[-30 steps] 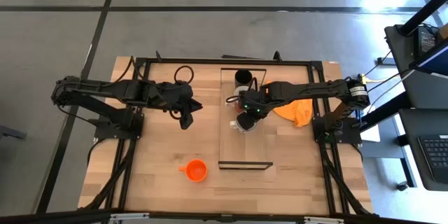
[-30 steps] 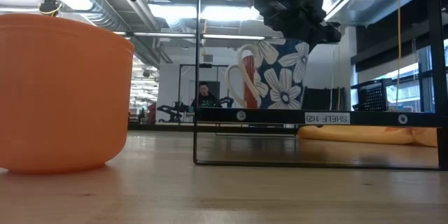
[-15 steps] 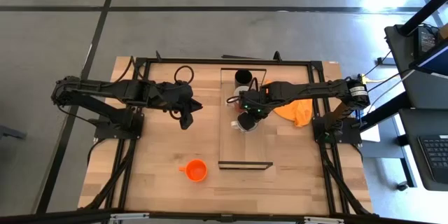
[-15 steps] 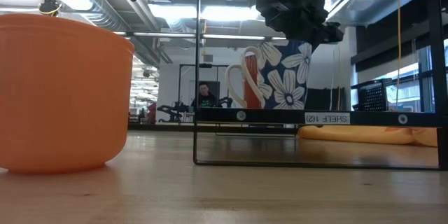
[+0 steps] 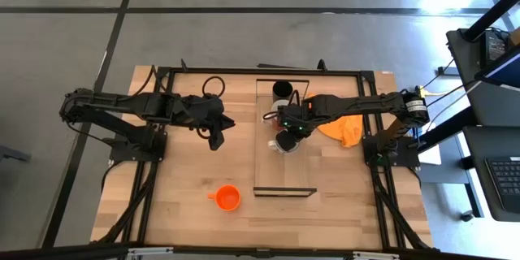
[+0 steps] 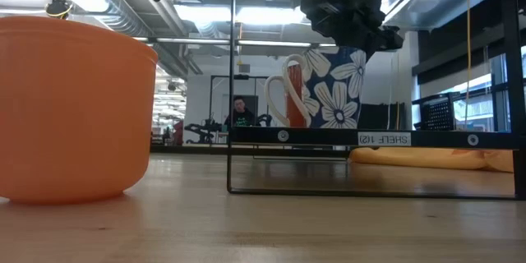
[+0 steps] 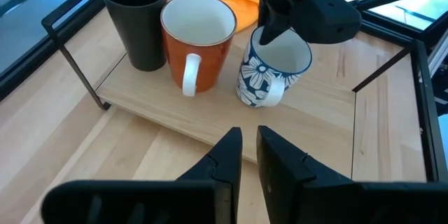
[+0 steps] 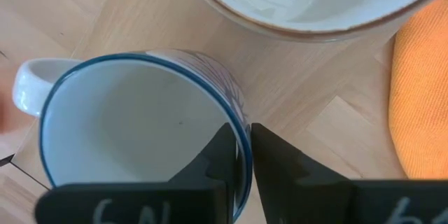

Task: Stack small to large cups/mugs on shelf
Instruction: Put the blue pattern mug align with the red pattern cup on the shelf

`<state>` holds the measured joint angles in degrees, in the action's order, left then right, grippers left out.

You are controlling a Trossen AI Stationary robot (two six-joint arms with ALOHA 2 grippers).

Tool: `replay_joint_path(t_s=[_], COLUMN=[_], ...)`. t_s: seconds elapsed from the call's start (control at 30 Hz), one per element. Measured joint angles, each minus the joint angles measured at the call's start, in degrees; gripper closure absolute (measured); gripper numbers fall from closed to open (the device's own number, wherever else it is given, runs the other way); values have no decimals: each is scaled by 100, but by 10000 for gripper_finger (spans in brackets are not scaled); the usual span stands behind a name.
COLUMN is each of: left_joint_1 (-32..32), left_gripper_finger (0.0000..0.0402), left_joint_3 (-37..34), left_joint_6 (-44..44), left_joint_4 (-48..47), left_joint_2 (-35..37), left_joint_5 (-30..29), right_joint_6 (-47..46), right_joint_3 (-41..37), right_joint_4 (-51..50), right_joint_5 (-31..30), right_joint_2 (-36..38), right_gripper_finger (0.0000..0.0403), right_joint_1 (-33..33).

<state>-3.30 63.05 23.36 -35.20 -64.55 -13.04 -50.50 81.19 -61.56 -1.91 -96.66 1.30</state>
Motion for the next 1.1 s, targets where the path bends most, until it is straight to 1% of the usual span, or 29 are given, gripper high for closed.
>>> replay_joint_path(t_s=[0.4, 0.73, 1.1], left_joint_1=[0, 1, 1], left_gripper_finger=[363, 363, 363], left_joint_3=[0, 0, 0], left_joint_6=[-104, -104, -106], left_joint_4=[0, 0, 2], left_joint_2=[0, 0, 0], left_joint_5=[-2, -2, -2], right_joint_6=[-22, -22, -22], right_joint_3=[0, 0, 22], right_joint_4=[0, 15, -142], right_joint_5=[2, 9, 15], right_joint_2=[7, 15, 15], right_gripper_finger=[356, 314, 311], right_joint_1=[2, 2, 2])
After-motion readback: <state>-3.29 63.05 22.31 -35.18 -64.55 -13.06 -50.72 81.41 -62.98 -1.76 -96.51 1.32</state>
